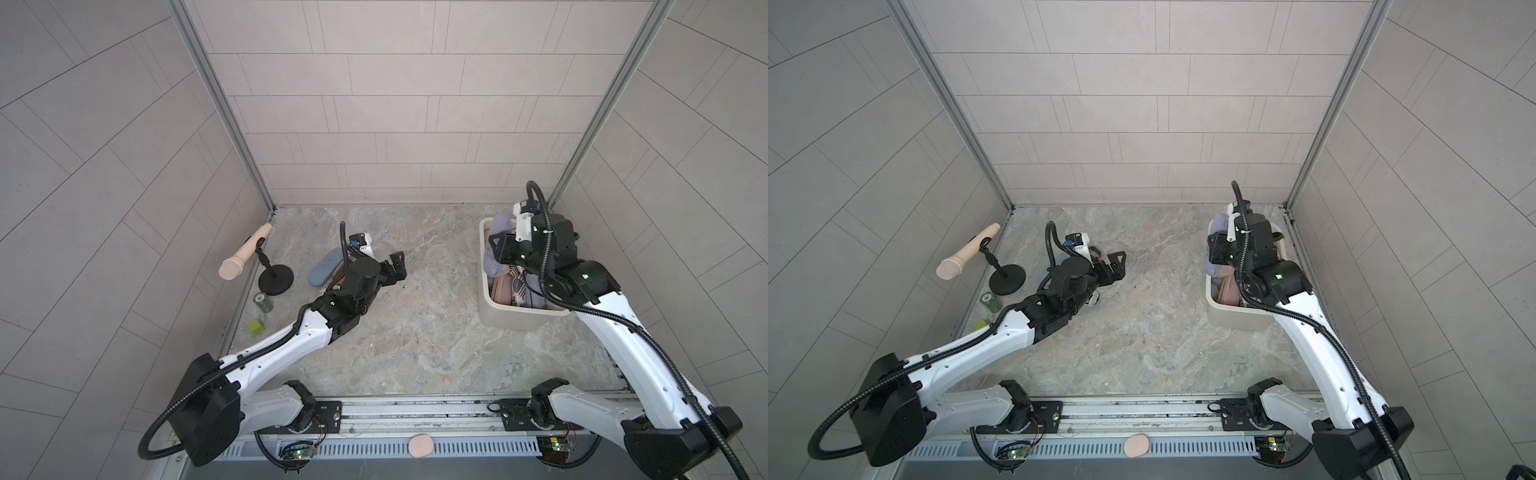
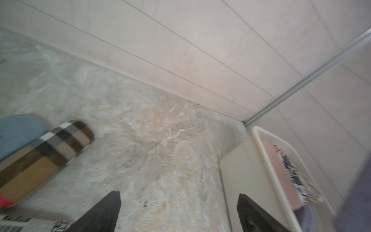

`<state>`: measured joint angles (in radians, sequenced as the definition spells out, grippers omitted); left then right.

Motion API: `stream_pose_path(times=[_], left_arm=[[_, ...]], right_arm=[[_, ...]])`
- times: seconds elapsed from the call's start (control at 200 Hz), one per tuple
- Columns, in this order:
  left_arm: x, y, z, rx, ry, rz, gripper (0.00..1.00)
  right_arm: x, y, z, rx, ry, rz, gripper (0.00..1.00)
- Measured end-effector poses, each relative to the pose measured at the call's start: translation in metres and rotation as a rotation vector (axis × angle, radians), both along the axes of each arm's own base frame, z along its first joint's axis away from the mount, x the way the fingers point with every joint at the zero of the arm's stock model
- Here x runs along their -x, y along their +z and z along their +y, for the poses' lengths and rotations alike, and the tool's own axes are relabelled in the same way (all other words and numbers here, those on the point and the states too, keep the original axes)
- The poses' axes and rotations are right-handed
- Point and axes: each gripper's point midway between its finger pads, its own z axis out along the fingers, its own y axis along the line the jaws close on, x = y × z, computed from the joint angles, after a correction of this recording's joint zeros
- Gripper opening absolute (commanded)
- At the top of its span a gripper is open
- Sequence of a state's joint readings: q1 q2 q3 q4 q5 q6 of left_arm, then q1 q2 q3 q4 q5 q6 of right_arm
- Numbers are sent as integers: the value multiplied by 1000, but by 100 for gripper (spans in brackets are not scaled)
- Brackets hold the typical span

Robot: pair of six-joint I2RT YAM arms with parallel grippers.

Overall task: Put the glasses cases into the storage boxes
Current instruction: Place the glasses case in the storage box.

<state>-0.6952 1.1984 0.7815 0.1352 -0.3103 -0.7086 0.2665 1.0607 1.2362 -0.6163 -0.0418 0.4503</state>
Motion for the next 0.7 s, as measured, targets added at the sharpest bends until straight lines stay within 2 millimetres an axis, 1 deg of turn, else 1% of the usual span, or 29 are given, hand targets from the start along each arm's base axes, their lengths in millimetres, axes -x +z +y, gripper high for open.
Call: stream_pose_path(times=[0.055,0.115,0.15,0.21,0.295,0.38,0.445,0.52,0.55,0.62,0.7], left_arm=[[-1,-11,16,-24,61,40,98],[-2,-18,27,-39,106,66,98],[-1,-20,30,-43,120,75,98],[0,-23,32,-49,132,87,98],[1,-26,35,-53,143,98,98],[2,-27,35,-47,148,105,98],[2,-27,35,-39,151,107,98],[1,-27,36,-28,155,110,98],[1,-27,36,-26,156,110,98],[0,-28,37,-21,158,112,98],[0,-28,37,-17,157,114,98]], right_arm=[[9,-3,-24,40,-73,-2,15],[19,-14,-48,86,-149,17,15],[23,-22,-57,110,-179,38,15],[28,-40,-66,152,-210,84,15],[30,-65,-71,192,-223,146,15],[29,-89,-70,211,-207,208,14],[28,-101,-68,216,-193,243,17],[27,-109,-66,217,-184,265,20],[27,-112,-65,217,-182,271,22],[28,-117,-65,218,-180,280,32],[29,-122,-64,214,-176,287,41]])
